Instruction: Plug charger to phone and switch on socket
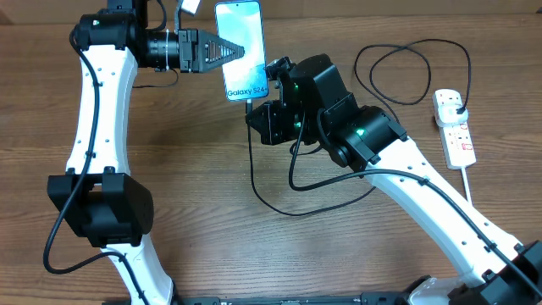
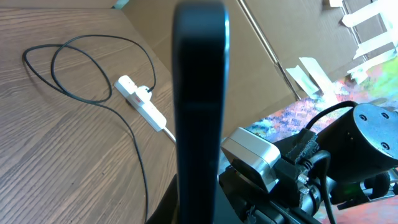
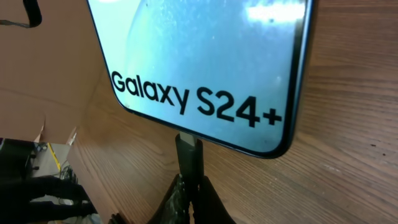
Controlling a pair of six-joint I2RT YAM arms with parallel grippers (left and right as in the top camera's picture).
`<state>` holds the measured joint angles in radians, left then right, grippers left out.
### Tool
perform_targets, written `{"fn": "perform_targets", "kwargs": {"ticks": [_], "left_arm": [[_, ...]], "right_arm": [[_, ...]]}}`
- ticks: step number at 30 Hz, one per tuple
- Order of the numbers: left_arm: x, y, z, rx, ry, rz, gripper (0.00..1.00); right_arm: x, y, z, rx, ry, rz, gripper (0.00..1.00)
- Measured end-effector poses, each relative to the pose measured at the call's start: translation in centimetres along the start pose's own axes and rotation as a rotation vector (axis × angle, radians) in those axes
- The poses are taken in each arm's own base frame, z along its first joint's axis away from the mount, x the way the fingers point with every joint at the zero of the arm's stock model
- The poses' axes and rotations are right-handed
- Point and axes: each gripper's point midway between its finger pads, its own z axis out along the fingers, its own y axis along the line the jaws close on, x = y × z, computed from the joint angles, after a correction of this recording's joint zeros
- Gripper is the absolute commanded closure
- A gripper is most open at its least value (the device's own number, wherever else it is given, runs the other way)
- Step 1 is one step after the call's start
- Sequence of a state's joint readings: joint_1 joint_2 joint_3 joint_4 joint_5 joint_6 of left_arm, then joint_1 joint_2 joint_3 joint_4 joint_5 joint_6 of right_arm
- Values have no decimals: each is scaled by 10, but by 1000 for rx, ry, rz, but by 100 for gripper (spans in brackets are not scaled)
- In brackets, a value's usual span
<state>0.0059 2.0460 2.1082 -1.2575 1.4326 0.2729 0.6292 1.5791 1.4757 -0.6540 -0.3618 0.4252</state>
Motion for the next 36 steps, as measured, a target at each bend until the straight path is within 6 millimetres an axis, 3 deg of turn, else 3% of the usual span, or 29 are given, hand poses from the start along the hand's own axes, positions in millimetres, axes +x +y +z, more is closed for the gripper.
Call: {"fn": "perform_targets", "kwargs": {"ticks": [31,33,34,36], "left_arm": [[6,5,0,-33,17,2,96],[7,9,0,-59,25,10,96],[8,15,-1,-90,33,16,96],[10,32,-6,-188,49,-19,96]], "right_arm": [[-4,1,0,-3,-15,-6,96],[-3,1,0,-1,-14,-6,92],[-3,0,0,3,-12,-4,85],[-2,-1,0,9,-9,-1,61]]}}
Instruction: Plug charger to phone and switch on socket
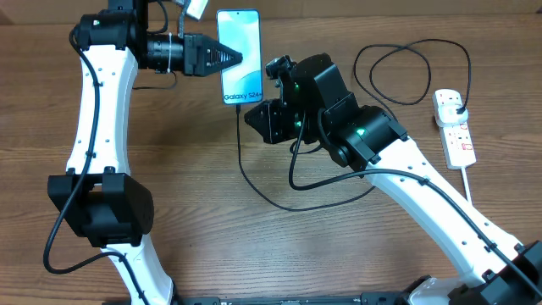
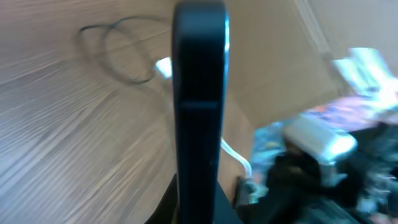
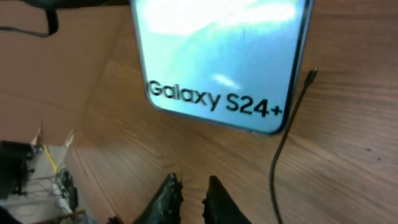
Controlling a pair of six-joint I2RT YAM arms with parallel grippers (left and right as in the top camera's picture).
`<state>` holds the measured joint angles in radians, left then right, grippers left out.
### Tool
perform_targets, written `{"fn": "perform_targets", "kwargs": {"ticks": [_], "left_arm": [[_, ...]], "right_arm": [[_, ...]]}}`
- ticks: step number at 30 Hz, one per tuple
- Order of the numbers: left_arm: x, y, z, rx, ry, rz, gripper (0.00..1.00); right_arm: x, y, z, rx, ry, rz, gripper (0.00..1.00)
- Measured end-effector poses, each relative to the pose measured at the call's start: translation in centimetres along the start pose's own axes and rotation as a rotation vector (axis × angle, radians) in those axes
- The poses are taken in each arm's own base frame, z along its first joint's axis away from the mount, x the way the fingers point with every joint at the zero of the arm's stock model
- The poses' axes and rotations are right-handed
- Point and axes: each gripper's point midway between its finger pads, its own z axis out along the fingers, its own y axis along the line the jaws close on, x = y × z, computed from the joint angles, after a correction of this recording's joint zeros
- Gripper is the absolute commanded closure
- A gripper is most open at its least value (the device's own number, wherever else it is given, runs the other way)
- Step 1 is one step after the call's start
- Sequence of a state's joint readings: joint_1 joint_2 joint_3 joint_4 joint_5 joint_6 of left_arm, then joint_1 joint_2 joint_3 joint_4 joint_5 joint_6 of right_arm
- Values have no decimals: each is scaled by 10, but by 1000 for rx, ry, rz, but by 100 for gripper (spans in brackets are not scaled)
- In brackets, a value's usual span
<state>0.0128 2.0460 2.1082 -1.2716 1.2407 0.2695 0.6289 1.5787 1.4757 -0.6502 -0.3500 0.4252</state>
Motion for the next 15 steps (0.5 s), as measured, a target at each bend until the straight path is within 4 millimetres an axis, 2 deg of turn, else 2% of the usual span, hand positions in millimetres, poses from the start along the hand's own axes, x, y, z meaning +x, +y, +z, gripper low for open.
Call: {"fn": "perform_targets", "kwargs": {"ticks": [3,7,11,13,15], "left_arm": [[8,37,-10,-205,30,-120,96],[13,66,-28,-370,30,-207,96],[21,78,-35,-448,47,-251,96],[22,83,-38,-481,50,-266,96],[24,88,-41,-517,51,-287,96]], "right_arm": [[1,-2,0,11,3,30,33],[8,-11,-1,55,26,85,9],[13,-17,-2,82,45,153,5],[13,-24,-11,107,62,192,5],[2,-32,-25,130,49,230,4]]}}
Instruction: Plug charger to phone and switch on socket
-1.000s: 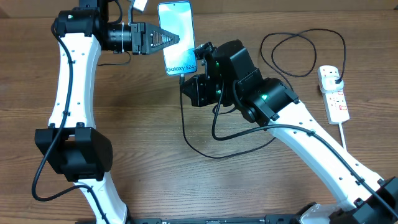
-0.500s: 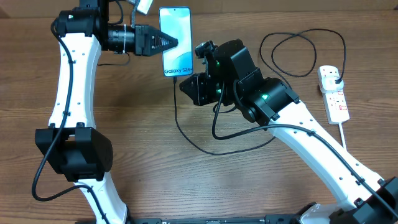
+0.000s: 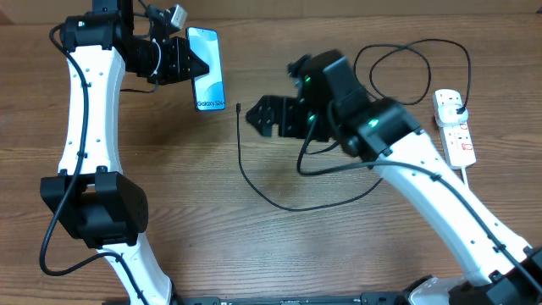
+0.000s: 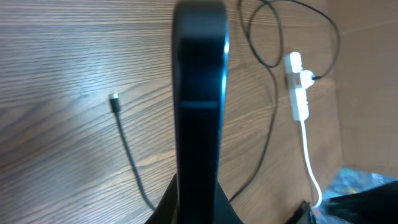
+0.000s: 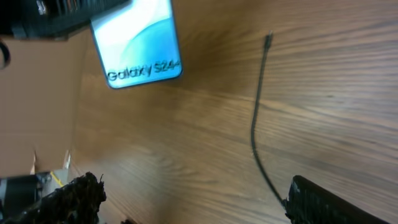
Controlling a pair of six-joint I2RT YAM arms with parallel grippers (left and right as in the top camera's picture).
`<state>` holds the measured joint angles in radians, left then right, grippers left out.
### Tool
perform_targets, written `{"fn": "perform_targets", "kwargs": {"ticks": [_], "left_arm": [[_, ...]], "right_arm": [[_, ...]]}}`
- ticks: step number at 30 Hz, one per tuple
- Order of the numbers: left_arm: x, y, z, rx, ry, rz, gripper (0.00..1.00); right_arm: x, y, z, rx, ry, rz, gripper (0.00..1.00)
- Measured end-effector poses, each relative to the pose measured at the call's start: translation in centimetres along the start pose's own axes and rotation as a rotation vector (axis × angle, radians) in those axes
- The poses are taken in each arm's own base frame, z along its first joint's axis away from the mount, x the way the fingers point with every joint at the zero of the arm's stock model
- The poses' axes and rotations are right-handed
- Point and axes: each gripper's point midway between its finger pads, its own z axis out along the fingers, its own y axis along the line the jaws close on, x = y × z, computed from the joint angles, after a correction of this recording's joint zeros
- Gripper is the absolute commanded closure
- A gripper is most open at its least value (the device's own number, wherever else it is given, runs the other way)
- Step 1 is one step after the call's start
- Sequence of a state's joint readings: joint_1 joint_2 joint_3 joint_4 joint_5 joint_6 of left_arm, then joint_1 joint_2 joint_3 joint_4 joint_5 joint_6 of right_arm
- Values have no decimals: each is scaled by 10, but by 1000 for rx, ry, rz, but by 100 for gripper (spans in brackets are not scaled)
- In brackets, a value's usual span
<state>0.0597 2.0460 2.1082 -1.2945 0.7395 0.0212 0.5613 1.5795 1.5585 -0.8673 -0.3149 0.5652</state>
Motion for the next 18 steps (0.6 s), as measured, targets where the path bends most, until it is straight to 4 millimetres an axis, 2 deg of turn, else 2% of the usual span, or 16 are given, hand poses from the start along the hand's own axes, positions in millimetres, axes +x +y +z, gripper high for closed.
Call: {"fn": "perform_targets", "kwargs": {"ticks": [5,8,12,13,15,18], "left_arm": [[-1,11,-3,-45,-6,-50,96],[-2,16,-6,-59,-13,-65,96],[-2,20,-8,-70,-17,-73,96],[-2,21,-8,-71,-17,-73,96],[-2,21,-8,-72,-17,-73,96],[-2,21,-8,-72,-16,-74,96]], "right_arm": [[-29,1,-34,31,-31,39,3],[-34,2,-33,63,15,37,1],[-40,-7,-3,124,118,46,0],[-45,-12,13,143,146,52,0],[-53,-16,28,145,143,54,0],[-84,-8,51,84,44,12,0]]}}
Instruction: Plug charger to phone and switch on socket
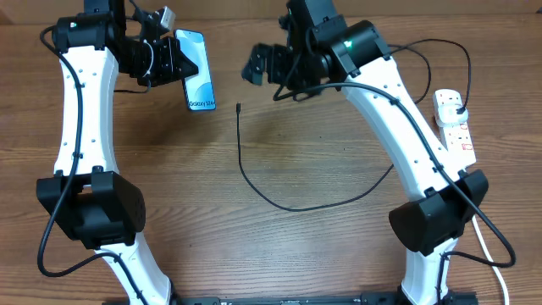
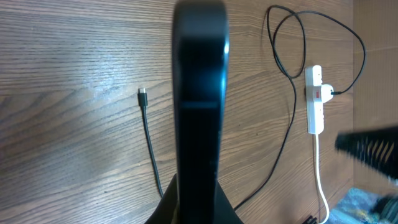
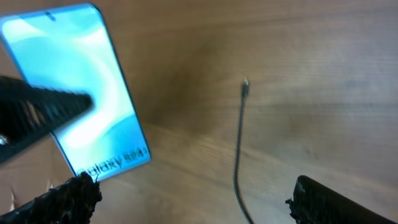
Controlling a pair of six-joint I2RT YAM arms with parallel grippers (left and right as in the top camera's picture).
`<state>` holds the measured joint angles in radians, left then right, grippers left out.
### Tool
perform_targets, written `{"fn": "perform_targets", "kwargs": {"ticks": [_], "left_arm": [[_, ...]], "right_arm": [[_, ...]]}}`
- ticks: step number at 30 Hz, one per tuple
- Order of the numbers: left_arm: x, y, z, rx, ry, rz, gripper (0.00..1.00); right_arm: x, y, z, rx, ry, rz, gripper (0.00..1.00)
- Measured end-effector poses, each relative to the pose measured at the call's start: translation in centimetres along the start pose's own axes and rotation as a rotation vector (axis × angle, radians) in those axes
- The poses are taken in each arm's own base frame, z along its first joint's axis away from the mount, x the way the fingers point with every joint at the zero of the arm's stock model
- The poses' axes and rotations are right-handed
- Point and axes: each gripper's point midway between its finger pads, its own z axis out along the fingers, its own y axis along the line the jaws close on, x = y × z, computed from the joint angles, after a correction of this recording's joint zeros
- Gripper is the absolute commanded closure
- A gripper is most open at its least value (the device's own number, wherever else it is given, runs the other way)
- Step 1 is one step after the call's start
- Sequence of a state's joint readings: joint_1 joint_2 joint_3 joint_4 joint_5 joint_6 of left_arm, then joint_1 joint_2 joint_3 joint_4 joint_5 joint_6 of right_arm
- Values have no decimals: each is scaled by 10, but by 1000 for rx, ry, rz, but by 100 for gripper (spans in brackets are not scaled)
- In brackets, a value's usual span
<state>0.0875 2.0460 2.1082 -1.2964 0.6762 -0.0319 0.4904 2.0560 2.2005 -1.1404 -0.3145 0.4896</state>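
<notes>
My left gripper (image 1: 172,64) is shut on the phone (image 1: 192,78), whose lit blue screen reads Galaxy S24+. The left wrist view shows the phone (image 2: 200,93) edge-on, held above the table, with the jaws clamped on its sides. The black charger cable (image 1: 254,182) lies on the wood. Its free plug end (image 1: 239,106) rests right of the phone and apart from it, also visible as the plug (image 3: 245,82). My right gripper (image 1: 259,63) hangs wide open and empty above the plug, its fingers (image 3: 333,199) far apart. The white socket strip (image 1: 455,127) lies at the far right.
The cable sweeps in a wide arc across the table's middle, then loops (image 1: 415,72) behind the socket strip. A white lead (image 2: 320,186) runs from the strip toward the near edge. The wooden table (image 1: 169,220) ends at a cardboard wall at the back.
My right gripper has moved from just right of the plug to farther back and higher, still open. The left gripper and phone have shifted slightly left. The plug has not moved.
At first my right gripper was shut on the plug at the phone's bottom edge, with the left holding the phone. Then the right gripper was open and the plug lay beside the phone. Afterwards the phone stood farther left, and both arms are now back from the plug.
</notes>
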Motion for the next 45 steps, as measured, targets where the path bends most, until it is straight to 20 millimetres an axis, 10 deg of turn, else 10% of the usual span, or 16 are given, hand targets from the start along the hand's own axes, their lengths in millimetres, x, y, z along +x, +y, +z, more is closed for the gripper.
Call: {"fn": "perform_targets", "kwargs": {"ticks": [5,10,17,26,45], "left_arm": [[0,0,0,0,2,-2,96],[0,2,-1,-4,-2,-17,96],[-2,60,-19,-247,-47,-230,96],[-1,86,-31,-359,-77,-320,96],[-1,87,-32,-367,-76,-323,96]], "right_arm": [[-32,17,7,-28,-138,-43,0],[-32,-14,53,104,-135,38,0],[-9,-64,137,215,-29,109,18],[51,-60,206,349,33,-12,23],[48,-88,232,470,-48,-31,59]]}}
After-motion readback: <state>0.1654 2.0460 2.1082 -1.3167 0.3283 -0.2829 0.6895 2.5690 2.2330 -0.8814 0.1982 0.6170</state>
